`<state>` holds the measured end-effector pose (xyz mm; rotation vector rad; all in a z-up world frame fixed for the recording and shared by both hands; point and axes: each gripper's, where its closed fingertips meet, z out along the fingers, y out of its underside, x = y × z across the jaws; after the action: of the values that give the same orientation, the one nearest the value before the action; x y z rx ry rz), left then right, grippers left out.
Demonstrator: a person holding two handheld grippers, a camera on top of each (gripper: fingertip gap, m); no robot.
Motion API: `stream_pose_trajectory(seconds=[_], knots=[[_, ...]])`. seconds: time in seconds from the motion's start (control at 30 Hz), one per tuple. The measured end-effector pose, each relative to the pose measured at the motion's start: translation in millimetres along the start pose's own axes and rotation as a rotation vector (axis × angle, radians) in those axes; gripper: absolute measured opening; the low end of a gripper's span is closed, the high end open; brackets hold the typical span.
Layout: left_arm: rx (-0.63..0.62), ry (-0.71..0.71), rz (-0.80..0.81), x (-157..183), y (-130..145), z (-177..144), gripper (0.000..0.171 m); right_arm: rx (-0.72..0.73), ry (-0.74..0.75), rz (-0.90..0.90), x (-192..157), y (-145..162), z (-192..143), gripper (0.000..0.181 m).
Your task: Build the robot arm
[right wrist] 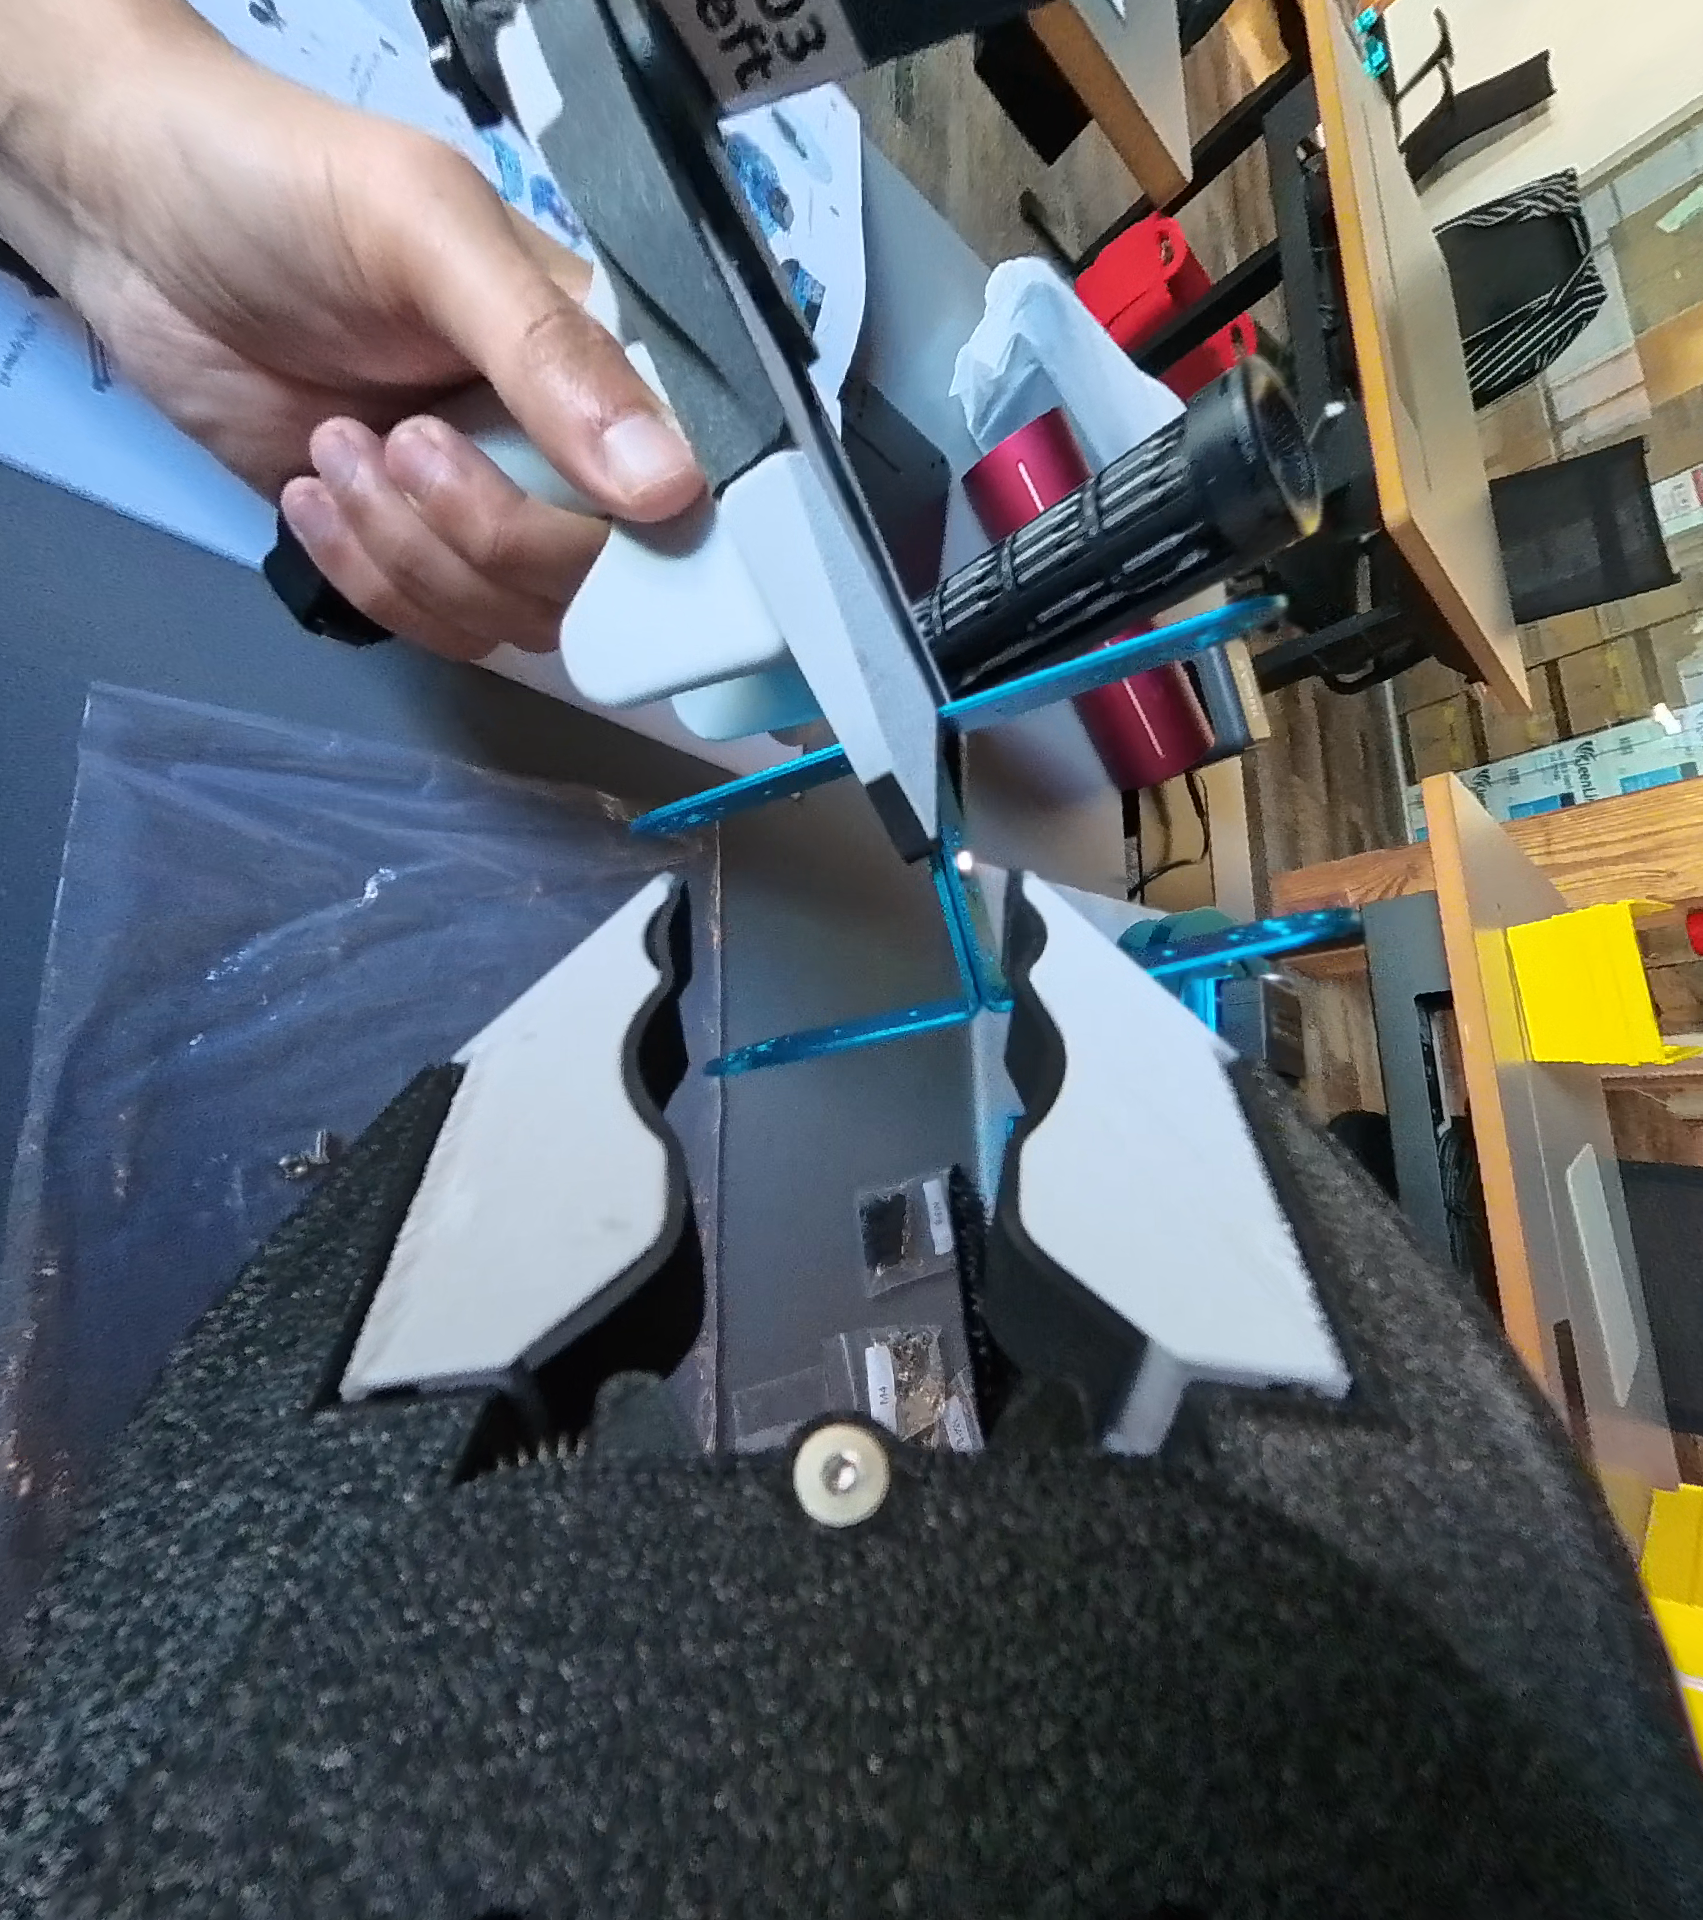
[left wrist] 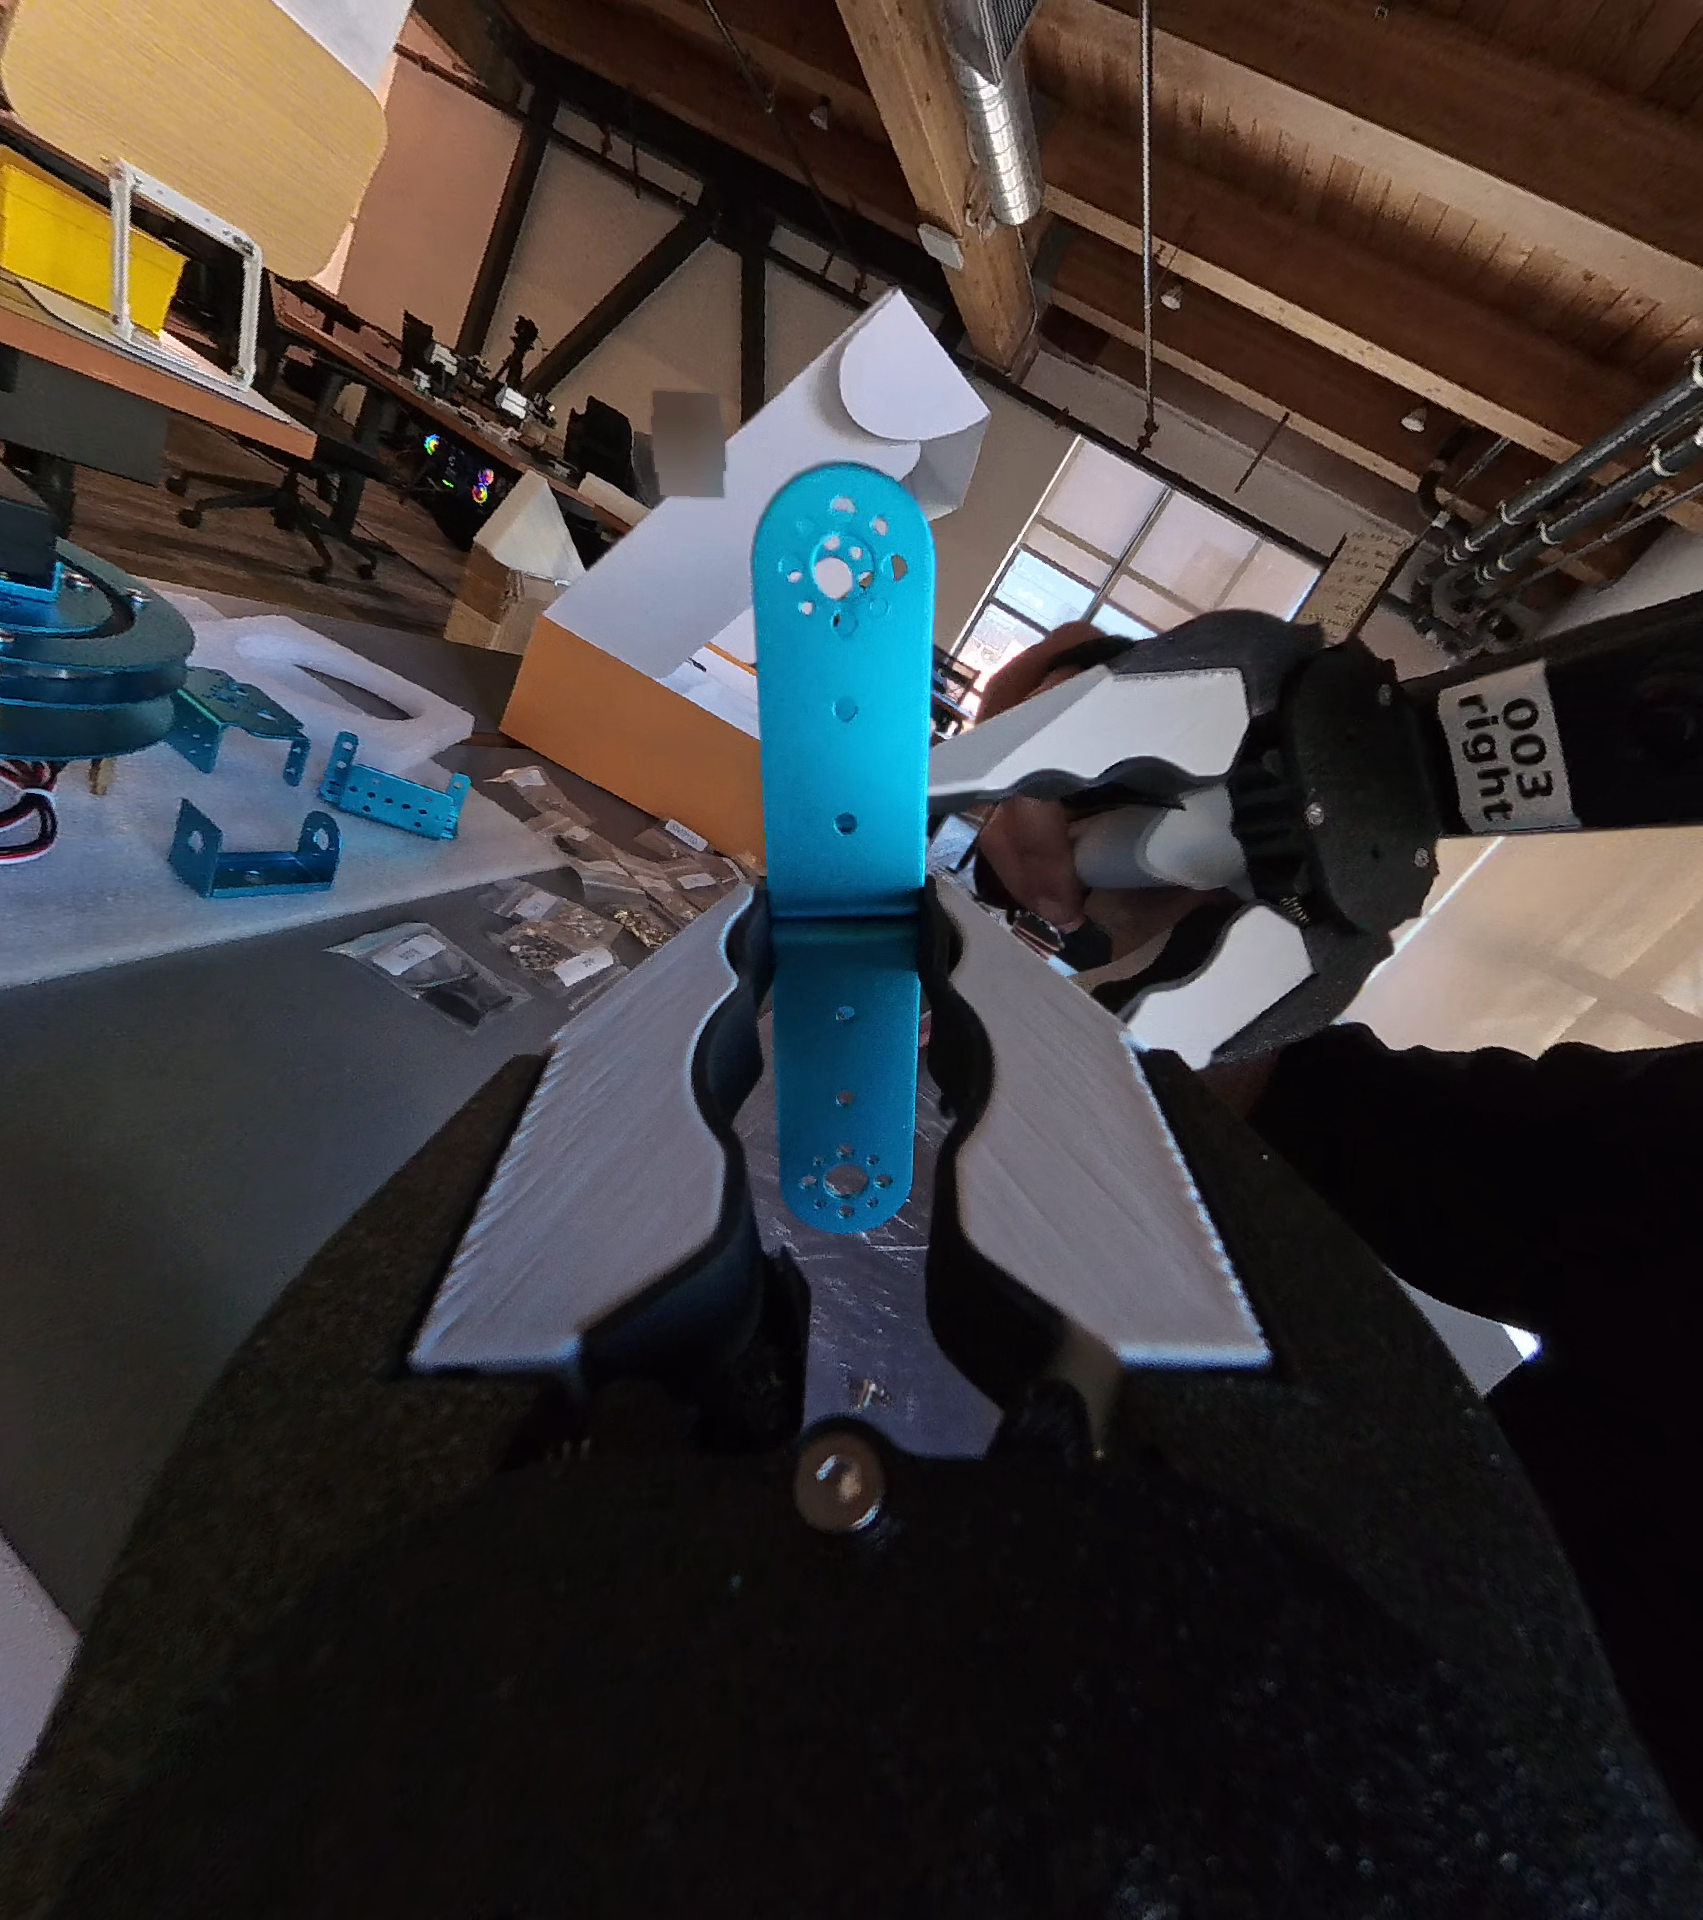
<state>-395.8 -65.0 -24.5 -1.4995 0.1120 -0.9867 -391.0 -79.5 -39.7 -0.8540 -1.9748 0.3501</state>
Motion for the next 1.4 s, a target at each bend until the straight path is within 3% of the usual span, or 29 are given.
stream_pose_trajectory(seconds=[1.23, 1.4], knots=[[-0.006, 0.013, 0.053, 8.5, 1.3, 2.1, 0.025, -0.006, -0.029, 0.005, -5.8, 0.9, 0.5, 0.063], [0.01, -0.028, 0.026, -3.2, -3.0, -1.8, 0.026, 0.018, -0.04, 0.008, -6.7, -5.7, -7.0, 0.059]])
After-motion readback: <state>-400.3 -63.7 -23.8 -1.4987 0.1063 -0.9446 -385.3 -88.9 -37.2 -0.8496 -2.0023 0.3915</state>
